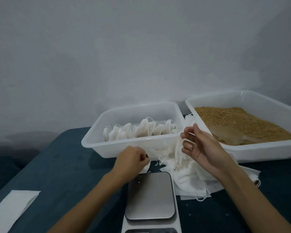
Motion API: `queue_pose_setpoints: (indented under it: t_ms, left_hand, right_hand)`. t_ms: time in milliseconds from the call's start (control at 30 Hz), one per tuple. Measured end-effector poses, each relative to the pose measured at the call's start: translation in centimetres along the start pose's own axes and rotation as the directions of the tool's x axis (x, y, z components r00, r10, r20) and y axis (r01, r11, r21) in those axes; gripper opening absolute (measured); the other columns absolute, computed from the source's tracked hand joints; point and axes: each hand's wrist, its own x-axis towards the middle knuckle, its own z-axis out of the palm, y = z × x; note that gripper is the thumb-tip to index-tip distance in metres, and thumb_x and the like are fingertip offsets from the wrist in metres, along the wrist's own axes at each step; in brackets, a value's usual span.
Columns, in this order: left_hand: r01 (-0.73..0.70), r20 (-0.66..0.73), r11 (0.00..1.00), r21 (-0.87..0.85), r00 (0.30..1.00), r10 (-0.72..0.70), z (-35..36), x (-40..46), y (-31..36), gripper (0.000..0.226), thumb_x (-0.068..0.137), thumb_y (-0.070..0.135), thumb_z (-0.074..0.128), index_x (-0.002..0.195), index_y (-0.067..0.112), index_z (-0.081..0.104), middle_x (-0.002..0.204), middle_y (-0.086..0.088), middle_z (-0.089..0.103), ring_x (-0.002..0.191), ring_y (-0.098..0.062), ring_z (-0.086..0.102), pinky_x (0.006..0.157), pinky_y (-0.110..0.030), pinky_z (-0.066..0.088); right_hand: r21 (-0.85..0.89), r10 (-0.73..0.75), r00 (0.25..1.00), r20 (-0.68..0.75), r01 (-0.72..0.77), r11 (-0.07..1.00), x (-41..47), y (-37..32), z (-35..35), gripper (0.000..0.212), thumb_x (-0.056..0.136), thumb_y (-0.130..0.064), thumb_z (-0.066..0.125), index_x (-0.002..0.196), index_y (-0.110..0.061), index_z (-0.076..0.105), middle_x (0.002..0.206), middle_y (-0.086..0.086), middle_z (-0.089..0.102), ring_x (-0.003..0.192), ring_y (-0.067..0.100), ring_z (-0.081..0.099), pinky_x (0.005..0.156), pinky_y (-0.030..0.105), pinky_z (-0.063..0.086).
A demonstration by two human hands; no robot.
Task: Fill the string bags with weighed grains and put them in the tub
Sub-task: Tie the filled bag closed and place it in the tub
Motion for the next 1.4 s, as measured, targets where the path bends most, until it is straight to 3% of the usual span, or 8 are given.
queue_pose_setpoints:
  t_ms: [200, 333, 500, 667, 867, 1033, 1167, 1400]
  left_hand:
    - [0.21, 0.116, 0.971, 0.11, 0.968, -0.223, 1.7, 1.0, 1.3, 0.054, 0.085, 0.058, 0.072, 0.061, 0.021, 0.041, 0.064, 0.007, 0.047, 0.074, -0.021, 0.056, 0.061, -0.03, 0.038]
    - [0.238, 0.149, 0.967, 0.091, 0.957, -0.249, 1.1, 1.7, 1.4, 0.027, 0.087, 0.031, 0.071, 0.07, 0.017, 0.055, 0.079, 0.0, 0.065, 0.087, -0.025, 0.066, 0.065, -0.03, 0.046]
    - [0.153, 0.017, 0.965, -0.211, 0.988, -0.153, 0.3, 0.6, 1.2, 0.023, 0.102, 0.027, 0.062, 0.083, 0.015, 0.065, 0.082, 0.001, 0.067, 0.079, -0.018, 0.062, 0.077, -0.034, 0.055]
    - [0.094, -0.052, 0.615, -0.783, 0.975, -0.215, -0.7, -1.1, 3.7, 0.025, 0.101, 0.021, 0.067, 0.082, 0.006, 0.063, 0.077, -0.016, 0.066, 0.068, -0.008, 0.055, 0.065, -0.024, 0.046]
    - [0.123, 0.091, 0.211, -0.97, 0.984, -0.153, -0.2, -2.2, 4.9, 0.012, 0.094, 0.014, 0.073, 0.105, 0.012, 0.078, 0.098, -0.01, 0.079, 0.088, -0.019, 0.076, 0.073, -0.028, 0.06]
    - [0.061, 0.036, 0.146, -0.987, 0.985, -0.167, -0.1, -3.0, 5.0, 0.011, 0.076, 0.027, 0.081, 0.084, 0.02, 0.08, 0.081, -0.007, 0.076, 0.075, -0.018, 0.073, 0.066, -0.027, 0.06]
    - [0.046, 0.014, 0.156, -0.987, 0.98, -0.199, 0.7, -3.2, 5.6, 0.026, 0.073, 0.03, 0.085, 0.087, 0.011, 0.074, 0.084, -0.016, 0.072, 0.079, -0.028, 0.068, 0.077, -0.045, 0.058]
    - [0.054, 0.036, 0.104, -0.993, 0.986, -0.16, 0.8, -3.1, 5.3, 0.015, 0.089, 0.008, 0.078, 0.104, 0.009, 0.076, 0.097, -0.008, 0.077, 0.09, -0.016, 0.073, 0.079, -0.025, 0.058]
  right_hand:
    - [-0.034, 0.038, 0.999, 0.015, -0.038, 0.999, -0.1, 0.4, 0.0, 0.033, 0.099, -0.039, 0.052, 0.092, -0.011, 0.069, 0.087, 0.008, 0.063, 0.057, 0.014, 0.046, 0.058, 0.027, 0.051]
    - [-0.087, 0.063, 0.997, 0.051, -0.059, 0.995, -0.1, 0.8, 0.0, 0.034, 0.1, -0.039, 0.051, 0.092, -0.013, 0.07, 0.089, 0.008, 0.063, 0.058, 0.014, 0.048, 0.06, 0.027, 0.051]
    - [-0.301, 0.051, 0.993, 0.111, -0.016, 0.953, -0.4, 1.4, 0.3, 0.031, 0.1, -0.037, 0.056, 0.093, -0.009, 0.066, 0.095, 0.011, 0.062, 0.06, 0.015, 0.049, 0.061, 0.026, 0.048]
    - [-0.467, 0.042, 0.987, 0.154, 0.035, 0.884, -0.7, 2.7, 0.9, 0.019, 0.095, -0.025, 0.07, 0.095, -0.006, 0.067, 0.094, 0.012, 0.067, 0.071, 0.022, 0.062, 0.07, 0.029, 0.055]
    - [-0.536, 0.034, 0.986, 0.163, 0.059, 0.842, -0.8, 4.0, 1.1, 0.011, 0.089, -0.014, 0.076, 0.095, -0.007, 0.071, 0.096, 0.023, 0.073, 0.087, 0.03, 0.071, 0.083, 0.035, 0.059]
    - [-0.55, 0.0, 0.986, 0.169, 0.094, 0.83, -0.9, 4.1, 1.2, 0.014, 0.087, -0.019, 0.08, 0.088, -0.009, 0.07, 0.084, 0.017, 0.071, 0.078, 0.027, 0.069, 0.078, 0.032, 0.057]
    - [-0.585, 0.014, 0.985, 0.173, 0.091, 0.806, -1.1, 4.6, 1.5, 0.029, 0.082, -0.023, 0.084, 0.077, -0.009, 0.059, 0.071, 0.008, 0.062, 0.066, 0.025, 0.061, 0.068, 0.033, 0.054]
    - [-0.612, -0.114, 0.987, 0.116, 0.162, 0.774, -0.8, 4.7, 1.0, 0.02, 0.081, -0.004, 0.081, 0.089, 0.001, 0.063, 0.084, 0.012, 0.07, 0.081, 0.021, 0.068, 0.077, 0.028, 0.056]
